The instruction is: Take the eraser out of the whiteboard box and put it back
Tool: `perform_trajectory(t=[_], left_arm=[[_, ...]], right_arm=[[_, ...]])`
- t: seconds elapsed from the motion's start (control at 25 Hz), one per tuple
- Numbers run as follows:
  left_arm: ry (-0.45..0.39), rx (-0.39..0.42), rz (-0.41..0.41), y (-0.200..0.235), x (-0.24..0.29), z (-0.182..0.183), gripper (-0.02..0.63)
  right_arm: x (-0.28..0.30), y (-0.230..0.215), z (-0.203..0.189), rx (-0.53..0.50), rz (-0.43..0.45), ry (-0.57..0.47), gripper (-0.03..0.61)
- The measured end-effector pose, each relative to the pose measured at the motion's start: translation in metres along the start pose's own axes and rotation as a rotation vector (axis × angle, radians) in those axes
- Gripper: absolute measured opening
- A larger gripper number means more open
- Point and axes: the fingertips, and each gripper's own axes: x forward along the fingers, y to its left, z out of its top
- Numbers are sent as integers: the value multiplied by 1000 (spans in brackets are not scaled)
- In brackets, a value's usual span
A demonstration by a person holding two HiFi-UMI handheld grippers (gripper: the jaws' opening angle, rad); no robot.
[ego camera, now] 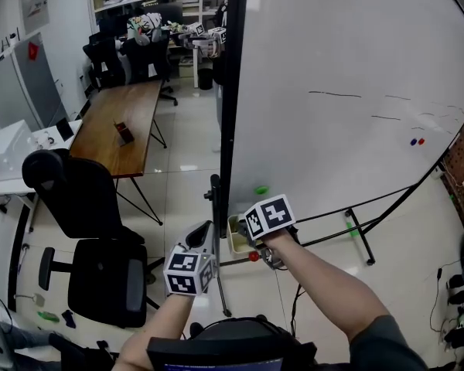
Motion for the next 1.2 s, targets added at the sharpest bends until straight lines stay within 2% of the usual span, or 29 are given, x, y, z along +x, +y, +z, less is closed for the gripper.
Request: perform_trajectory(t=[0.44,0.64,0.76,0.88,1.0,1.2], left_arm=[[6,1,-20,-20,-5,-11,34],[0,5,-27,-23,-11,-9,34],[-5,8,-16,-19,-14,-5,34],[-9,1,-1,-15,-15,-2,34],[-10,-13,5,-14,-17,1,34],[-55,-24,13,-12,-29,19,34]], right_arm=[[4,-3,-5,44,-21,115,267],[1,-1,-7,45,-27,106,270],[-1,-2,-4,39,-42,72,291],[-7,-3,3,91,-16,15,333],[-20,-7,9,108,9,-36,350],[-65,-1,23,80,102,-218,350]])
